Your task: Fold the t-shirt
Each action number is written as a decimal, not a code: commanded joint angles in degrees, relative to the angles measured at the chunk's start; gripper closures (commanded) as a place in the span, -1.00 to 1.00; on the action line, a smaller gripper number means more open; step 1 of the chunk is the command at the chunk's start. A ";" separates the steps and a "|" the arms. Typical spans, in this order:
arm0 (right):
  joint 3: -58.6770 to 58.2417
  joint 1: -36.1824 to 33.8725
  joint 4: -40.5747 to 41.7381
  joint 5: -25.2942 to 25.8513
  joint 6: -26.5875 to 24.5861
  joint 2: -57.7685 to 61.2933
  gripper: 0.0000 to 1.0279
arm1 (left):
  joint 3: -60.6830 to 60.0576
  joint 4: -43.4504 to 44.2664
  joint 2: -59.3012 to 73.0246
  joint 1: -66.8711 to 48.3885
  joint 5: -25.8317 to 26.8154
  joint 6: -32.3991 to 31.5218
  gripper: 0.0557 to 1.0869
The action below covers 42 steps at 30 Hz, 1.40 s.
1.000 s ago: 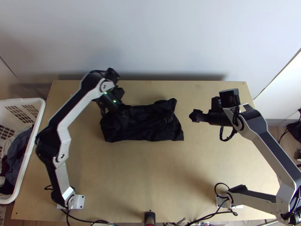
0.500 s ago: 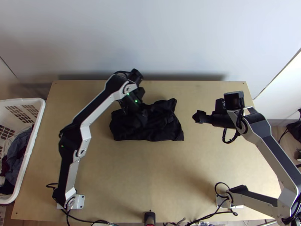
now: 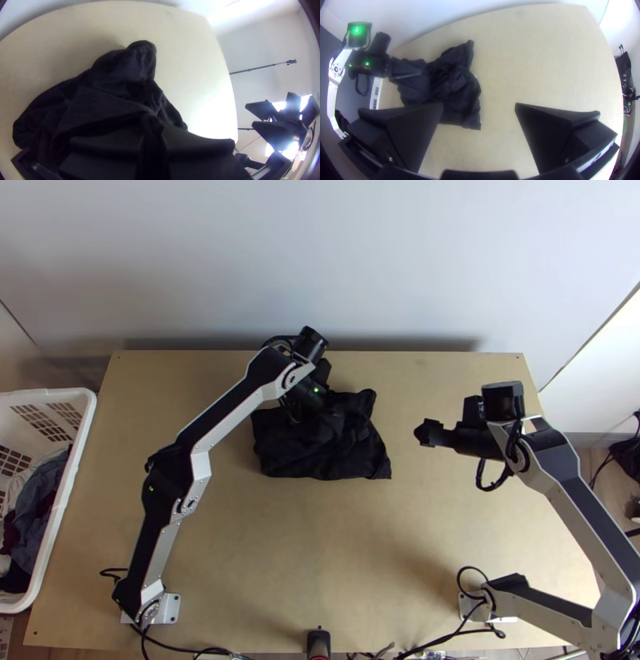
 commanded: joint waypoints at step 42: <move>-6.91 3.65 1.66 -4.29 1.67 -8.73 -0.93 | -3.98 31.24 -10.40 3.25 -4.61 -30.66 -0.92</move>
